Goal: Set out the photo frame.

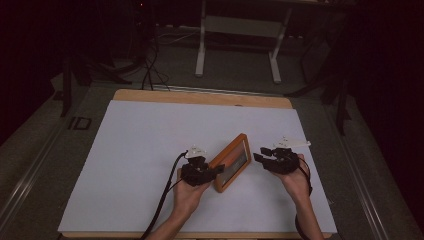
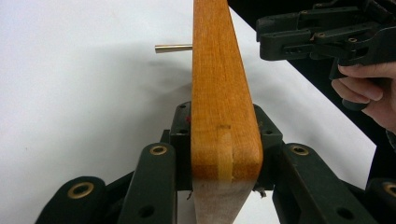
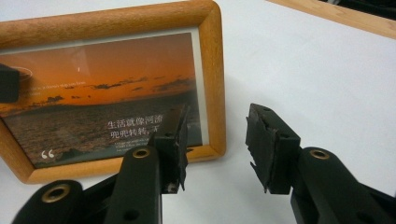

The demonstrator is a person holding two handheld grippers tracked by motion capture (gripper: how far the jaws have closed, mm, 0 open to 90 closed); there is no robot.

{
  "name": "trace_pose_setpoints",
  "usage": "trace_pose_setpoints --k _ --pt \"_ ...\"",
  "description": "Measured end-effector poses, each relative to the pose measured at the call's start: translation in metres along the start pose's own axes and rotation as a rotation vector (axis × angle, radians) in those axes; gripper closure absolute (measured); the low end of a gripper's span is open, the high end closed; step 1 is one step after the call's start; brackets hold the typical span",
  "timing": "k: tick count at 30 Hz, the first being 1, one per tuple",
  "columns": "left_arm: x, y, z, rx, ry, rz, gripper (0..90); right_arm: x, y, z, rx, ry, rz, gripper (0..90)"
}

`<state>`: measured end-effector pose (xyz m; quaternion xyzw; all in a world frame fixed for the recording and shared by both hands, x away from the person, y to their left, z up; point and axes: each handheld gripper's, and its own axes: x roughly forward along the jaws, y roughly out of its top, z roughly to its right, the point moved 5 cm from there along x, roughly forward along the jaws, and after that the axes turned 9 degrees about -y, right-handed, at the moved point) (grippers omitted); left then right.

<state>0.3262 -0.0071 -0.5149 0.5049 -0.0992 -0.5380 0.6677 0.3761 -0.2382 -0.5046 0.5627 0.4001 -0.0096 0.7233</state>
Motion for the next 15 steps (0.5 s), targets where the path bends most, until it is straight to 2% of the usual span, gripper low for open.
trace_pose_setpoints --k 6,15 --pt "-0.005 0.013 -0.001 0.023 -0.009 -0.001 69.7 -0.001 0.001 -0.001 -0.005 0.001 0.007 57.5" --pt "-0.023 0.036 -0.002 0.113 -0.005 -0.028 69.7 -0.005 0.004 -0.004 -0.022 0.012 0.02 57.3"
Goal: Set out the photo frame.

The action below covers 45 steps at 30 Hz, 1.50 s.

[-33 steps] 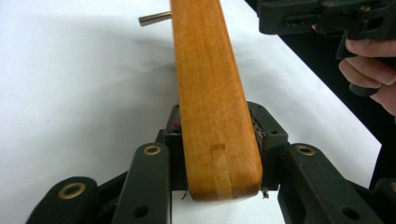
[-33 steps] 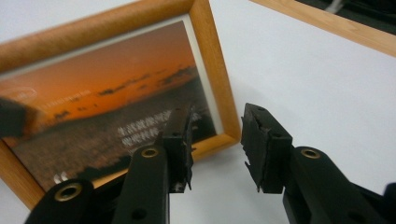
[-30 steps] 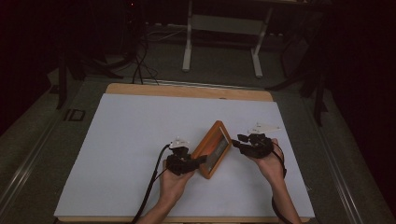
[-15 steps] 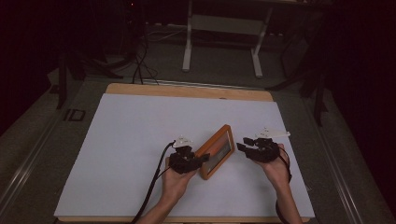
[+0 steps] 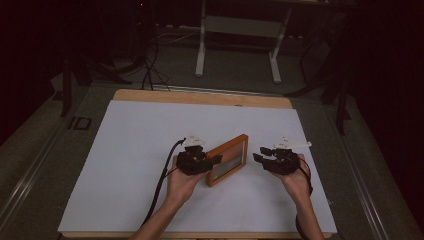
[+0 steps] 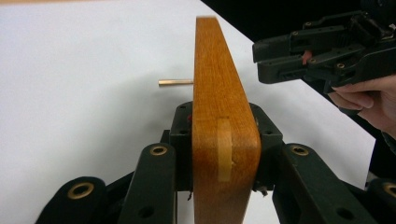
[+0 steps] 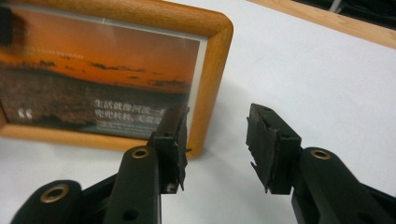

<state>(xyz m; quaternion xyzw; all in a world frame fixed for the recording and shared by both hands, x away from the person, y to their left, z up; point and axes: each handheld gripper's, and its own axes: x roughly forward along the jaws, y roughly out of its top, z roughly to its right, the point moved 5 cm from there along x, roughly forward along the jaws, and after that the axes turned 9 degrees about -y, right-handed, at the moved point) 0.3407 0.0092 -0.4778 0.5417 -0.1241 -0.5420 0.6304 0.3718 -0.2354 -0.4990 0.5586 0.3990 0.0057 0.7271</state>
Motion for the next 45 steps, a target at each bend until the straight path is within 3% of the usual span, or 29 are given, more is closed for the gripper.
trace_pose_setpoints --k 8,14,18,24,28,33,38,45 --pt "-0.022 0.018 -0.004 0.096 0.004 -0.035 69.6 -0.001 0.008 -0.012 -0.032 0.022 0.013 56.7" --pt "-0.045 0.033 -0.004 0.158 -0.073 -0.035 69.6 0.001 0.013 -0.02 -0.055 0.045 0.021 56.7" --pt "-0.054 0.04 -0.003 0.212 -0.101 -0.087 69.6 0.002 0.015 -0.026 -0.072 0.064 0.021 56.3" --pt "-0.045 0.034 -0.001 0.299 -0.117 -0.195 69.5 0.004 0.019 -0.037 -0.138 0.074 0.018 55.7" --pt "-0.039 0.033 0.003 0.322 -0.133 -0.168 69.3 0.005 0.024 -0.044 -0.151 0.118 0.036 55.2" --pt "-0.034 0.036 -0.001 0.314 -0.156 -0.15 68.9 0.004 0.032 -0.052 -0.185 0.166 0.052 53.9" --pt "-0.032 0.037 -0.001 0.329 -0.205 -0.164 67.8 0.004 0.039 -0.062 -0.265 0.218 0.047 49.0" --pt "-0.026 0.04 0.007 0.392 -0.227 -0.193 67.1 0.013 0.047 -0.075 -0.336 0.265 0.043 40.0"
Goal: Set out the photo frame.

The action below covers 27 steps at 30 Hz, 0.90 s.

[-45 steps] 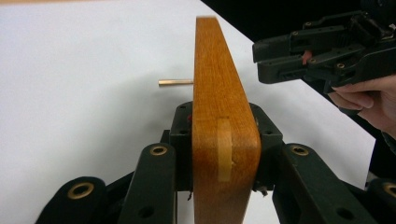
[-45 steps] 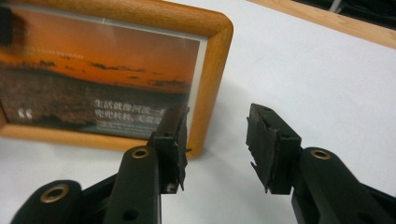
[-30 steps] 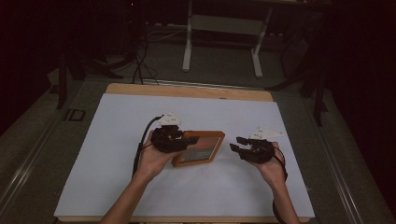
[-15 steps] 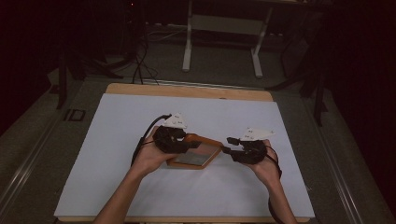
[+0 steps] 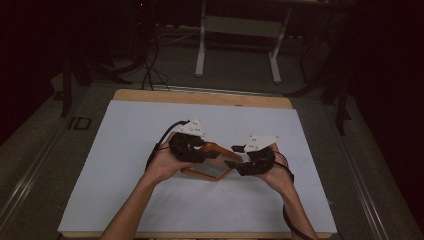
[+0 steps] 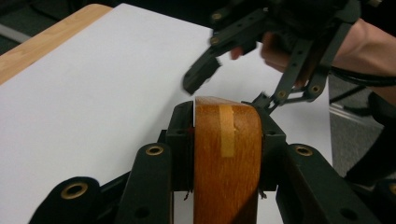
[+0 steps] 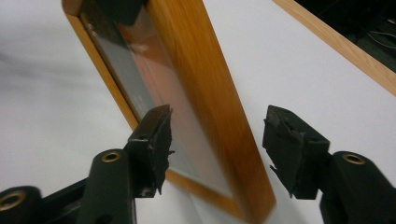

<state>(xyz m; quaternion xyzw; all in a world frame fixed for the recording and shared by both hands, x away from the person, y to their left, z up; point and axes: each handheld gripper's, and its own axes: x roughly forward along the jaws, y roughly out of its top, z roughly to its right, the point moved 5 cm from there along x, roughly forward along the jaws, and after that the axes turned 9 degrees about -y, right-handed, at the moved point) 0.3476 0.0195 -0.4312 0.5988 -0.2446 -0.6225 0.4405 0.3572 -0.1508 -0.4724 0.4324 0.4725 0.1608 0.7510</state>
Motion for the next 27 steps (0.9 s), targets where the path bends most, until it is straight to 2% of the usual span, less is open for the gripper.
trace_pose_setpoints --k 3,5,8,13,14,16,20,24,27 --pt "0.003 0.003 0.003 0.031 -0.019 -0.018 66.1 0.004 0.007 -0.001 -0.03 0.027 0.009 36.8" --pt "0.004 0.004 0.001 0.028 -0.021 -0.02 63.6 0.006 0.011 -0.002 -0.047 0.046 0.021 38.8" --pt "0.005 0.004 -0.003 0.012 0.004 -0.034 58.7 0.007 0.013 -0.004 -0.057 0.067 0.022 48.8" --pt "0.003 0.002 -0.007 -0.01 0.032 -0.044 52.5 0.002 0.01 -0.004 -0.067 0.066 0.042 61.9" --pt "0.003 0.001 -0.009 -0.015 0.044 -0.045 48.9 0.001 0.009 -0.004 -0.069 0.068 0.044 64.6" --pt "0.003 0.001 -0.011 -0.034 0.039 -0.03 46.7 -0.001 0.008 -0.004 -0.072 0.078 0.051 67.4" --pt "-0.001 -0.002 -0.014 -0.06 0.039 0.007 39.9 -0.003 0.005 -0.004 -0.08 0.06 0.048 68.2" --pt "-0.012 -0.008 -0.014 -0.076 0.042 0.085 39.0 -0.007 0.0 -0.002 -0.061 0.057 0.051 68.2" --pt "-0.021 -0.014 -0.015 -0.082 0.066 0.136 39.0 -0.009 -0.004 -0.001 -0.052 0.056 0.051 68.3"
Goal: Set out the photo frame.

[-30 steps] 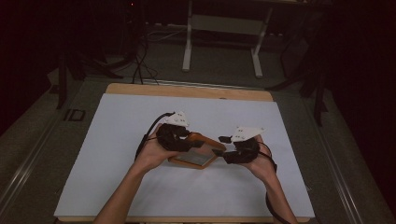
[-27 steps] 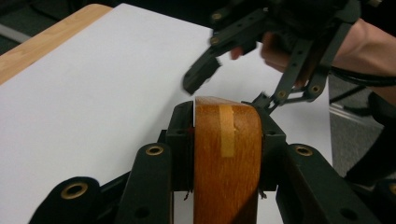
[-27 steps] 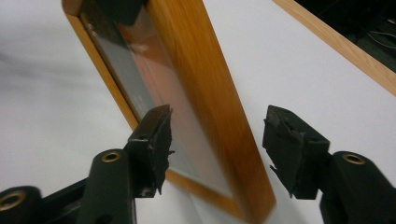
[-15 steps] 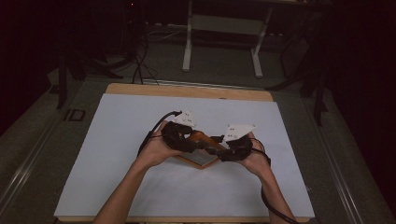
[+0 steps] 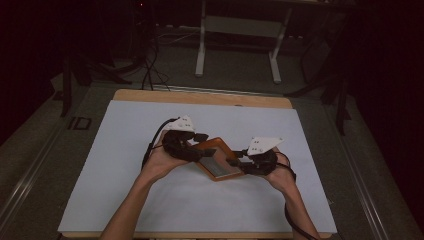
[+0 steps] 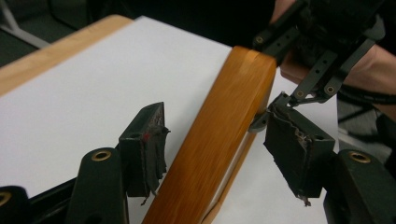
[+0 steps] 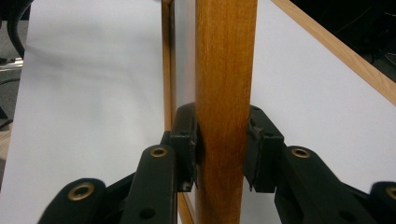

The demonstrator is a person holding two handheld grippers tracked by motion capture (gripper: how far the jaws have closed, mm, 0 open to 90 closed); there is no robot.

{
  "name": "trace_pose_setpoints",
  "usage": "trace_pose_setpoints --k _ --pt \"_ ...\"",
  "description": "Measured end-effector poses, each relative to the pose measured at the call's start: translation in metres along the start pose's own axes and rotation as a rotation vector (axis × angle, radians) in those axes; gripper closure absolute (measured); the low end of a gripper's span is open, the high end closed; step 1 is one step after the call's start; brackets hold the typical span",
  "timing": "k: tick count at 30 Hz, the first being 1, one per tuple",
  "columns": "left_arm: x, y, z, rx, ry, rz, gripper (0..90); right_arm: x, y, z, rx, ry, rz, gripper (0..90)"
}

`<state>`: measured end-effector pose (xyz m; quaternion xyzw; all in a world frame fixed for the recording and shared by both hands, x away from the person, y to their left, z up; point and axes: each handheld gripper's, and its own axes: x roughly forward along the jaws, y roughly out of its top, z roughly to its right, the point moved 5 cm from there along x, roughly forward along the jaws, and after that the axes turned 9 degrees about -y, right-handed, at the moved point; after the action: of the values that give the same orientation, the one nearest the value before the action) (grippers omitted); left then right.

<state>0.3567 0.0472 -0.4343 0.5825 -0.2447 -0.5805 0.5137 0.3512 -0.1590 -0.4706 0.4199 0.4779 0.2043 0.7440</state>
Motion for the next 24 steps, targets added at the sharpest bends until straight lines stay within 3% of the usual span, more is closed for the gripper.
trace_pose_setpoints --k 4,9,14,19,24 --pt "-0.009 -0.01 -0.006 -0.03 0.031 0.065 38.5 -0.003 -0.004 0.0 0.002 -0.003 -0.003 68.3" --pt "-0.015 -0.024 -0.013 -0.078 0.028 0.12 37.0 -0.006 -0.008 0.002 0.011 -0.003 -0.005 68.3" --pt "-0.01 -0.036 -0.014 -0.096 0.012 0.117 36.6 -0.007 -0.011 0.003 0.019 -0.006 -0.008 68.2" --pt "0.005 -0.051 -0.016 -0.115 0.001 0.076 37.1 -0.009 -0.014 0.003 0.022 -0.006 -0.009 68.2" --pt "0.022 -0.06 -0.01 -0.08 -0.013 0.057 42.0 -0.009 -0.015 0.004 0.034 -0.008 -0.006 68.1"
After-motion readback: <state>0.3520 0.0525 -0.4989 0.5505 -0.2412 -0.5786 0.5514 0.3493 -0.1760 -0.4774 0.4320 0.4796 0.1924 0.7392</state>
